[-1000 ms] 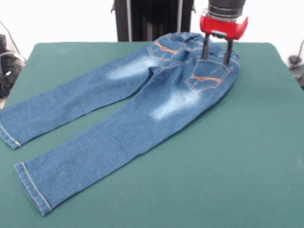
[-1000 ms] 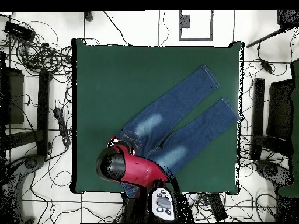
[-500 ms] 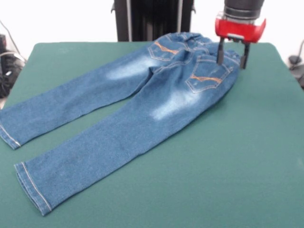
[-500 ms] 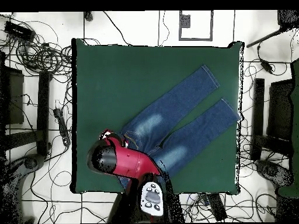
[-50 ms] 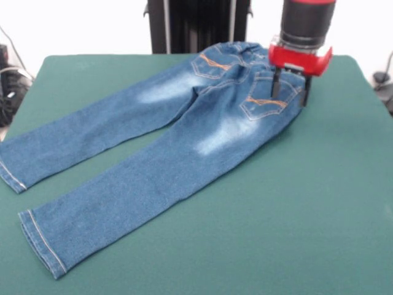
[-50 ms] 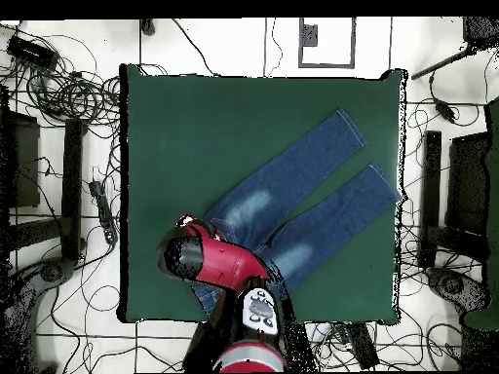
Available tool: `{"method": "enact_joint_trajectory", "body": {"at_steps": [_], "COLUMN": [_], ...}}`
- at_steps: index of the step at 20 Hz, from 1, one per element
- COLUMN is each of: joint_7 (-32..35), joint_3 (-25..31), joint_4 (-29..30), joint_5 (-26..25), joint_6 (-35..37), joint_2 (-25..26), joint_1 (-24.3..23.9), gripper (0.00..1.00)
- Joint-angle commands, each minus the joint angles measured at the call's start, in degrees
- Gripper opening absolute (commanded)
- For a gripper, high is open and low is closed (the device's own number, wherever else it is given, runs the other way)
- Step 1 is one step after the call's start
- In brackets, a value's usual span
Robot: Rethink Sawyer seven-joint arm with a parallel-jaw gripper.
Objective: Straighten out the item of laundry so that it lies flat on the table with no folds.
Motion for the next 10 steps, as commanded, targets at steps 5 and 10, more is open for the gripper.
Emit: {"method": "enact_joint_trajectory", "body": {"at_steps": [5,10], "joint_7": [6.6,6.5], "joint_3": [6.1,6.5], "joint_4": [-2.1,-4.1], "joint_5": [-2.2,-3.4], "joint_6": [-2.8,-4.7], "joint_2": [6.5,10.0], "joint_1": [-5.5,-6.2], "gripper": [1.00,1.00]}}
